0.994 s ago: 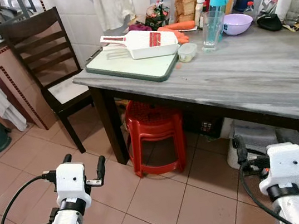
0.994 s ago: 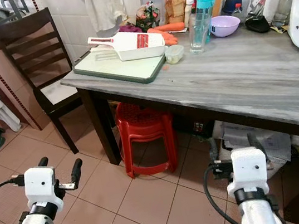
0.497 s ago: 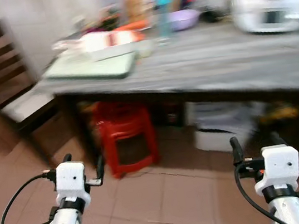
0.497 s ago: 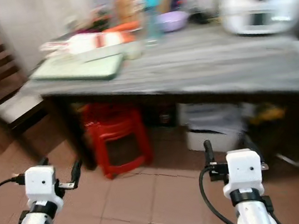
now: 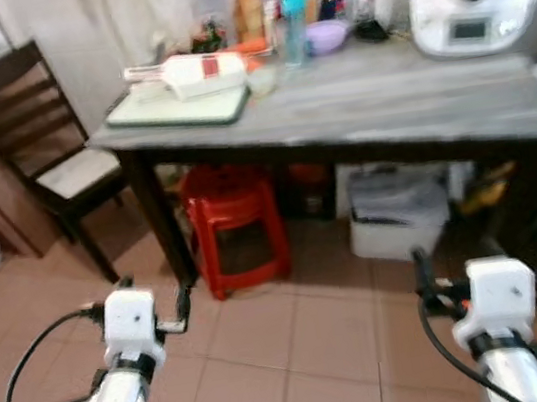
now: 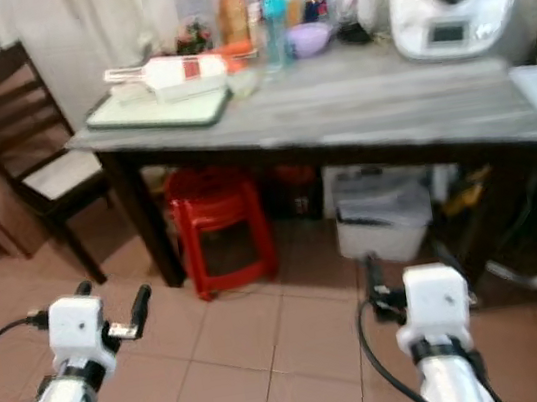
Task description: Setting the table
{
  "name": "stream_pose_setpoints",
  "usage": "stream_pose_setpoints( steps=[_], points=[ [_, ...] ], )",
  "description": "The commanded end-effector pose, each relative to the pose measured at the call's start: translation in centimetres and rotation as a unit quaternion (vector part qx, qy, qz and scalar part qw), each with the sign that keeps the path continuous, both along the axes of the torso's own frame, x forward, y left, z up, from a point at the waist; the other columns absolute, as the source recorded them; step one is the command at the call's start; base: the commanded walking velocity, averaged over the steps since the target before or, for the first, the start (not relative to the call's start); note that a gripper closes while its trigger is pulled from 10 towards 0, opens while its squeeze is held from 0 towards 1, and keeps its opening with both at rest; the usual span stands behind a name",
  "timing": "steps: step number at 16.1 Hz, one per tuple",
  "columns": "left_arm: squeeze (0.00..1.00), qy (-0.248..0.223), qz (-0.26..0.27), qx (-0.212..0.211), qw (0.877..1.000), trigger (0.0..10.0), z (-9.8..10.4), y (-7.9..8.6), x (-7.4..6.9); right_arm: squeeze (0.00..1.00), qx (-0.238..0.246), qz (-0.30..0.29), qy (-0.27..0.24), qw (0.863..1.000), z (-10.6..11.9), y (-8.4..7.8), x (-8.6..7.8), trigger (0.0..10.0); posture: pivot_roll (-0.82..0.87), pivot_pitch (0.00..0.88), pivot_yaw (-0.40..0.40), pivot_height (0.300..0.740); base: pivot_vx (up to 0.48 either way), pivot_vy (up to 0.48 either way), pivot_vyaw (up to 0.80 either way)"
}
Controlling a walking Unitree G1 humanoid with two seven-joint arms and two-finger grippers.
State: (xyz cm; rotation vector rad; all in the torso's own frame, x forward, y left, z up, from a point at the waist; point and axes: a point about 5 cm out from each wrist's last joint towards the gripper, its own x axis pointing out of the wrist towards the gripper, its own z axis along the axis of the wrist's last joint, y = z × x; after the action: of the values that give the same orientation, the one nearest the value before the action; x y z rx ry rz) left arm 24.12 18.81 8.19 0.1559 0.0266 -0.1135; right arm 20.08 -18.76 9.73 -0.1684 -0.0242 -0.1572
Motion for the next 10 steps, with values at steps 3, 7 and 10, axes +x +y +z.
stream_pose_setpoints(
  steps=[3, 7, 10],
  points=[
    [0.00, 0.009, -0.023, -0.009, 1.000, 10.0, -0.2, -0.5, -0.4, 0.00, 0.012, -0.015, -0.016, 1.000, 0.1, -0.3, 0.0, 10.0, -0.01, 0.000, 0.035, 0.740, 0.000, 0.000, 0.00],
    [0.00, 0.014, -0.043, -0.027, 0.999, 10.0, -0.1, -1.0, -0.5, 0.00, 0.037, 0.005, -0.016, 0.999, 0.1, 0.3, -0.3, 10.0, -0.02, 0.000, 0.041, 0.740, 0.000, 0.000, 0.00],
    [0.00, 0.016, -0.048, -0.032, 0.998, 10.0, -0.1, -1.0, -0.3, 0.00, 0.041, 0.010, -0.014, 0.999, 0.0, 0.3, -0.2, 10.0, -0.02, 0.000, 0.041, 0.740, 0.000, -0.275, 0.00]
  ],
)
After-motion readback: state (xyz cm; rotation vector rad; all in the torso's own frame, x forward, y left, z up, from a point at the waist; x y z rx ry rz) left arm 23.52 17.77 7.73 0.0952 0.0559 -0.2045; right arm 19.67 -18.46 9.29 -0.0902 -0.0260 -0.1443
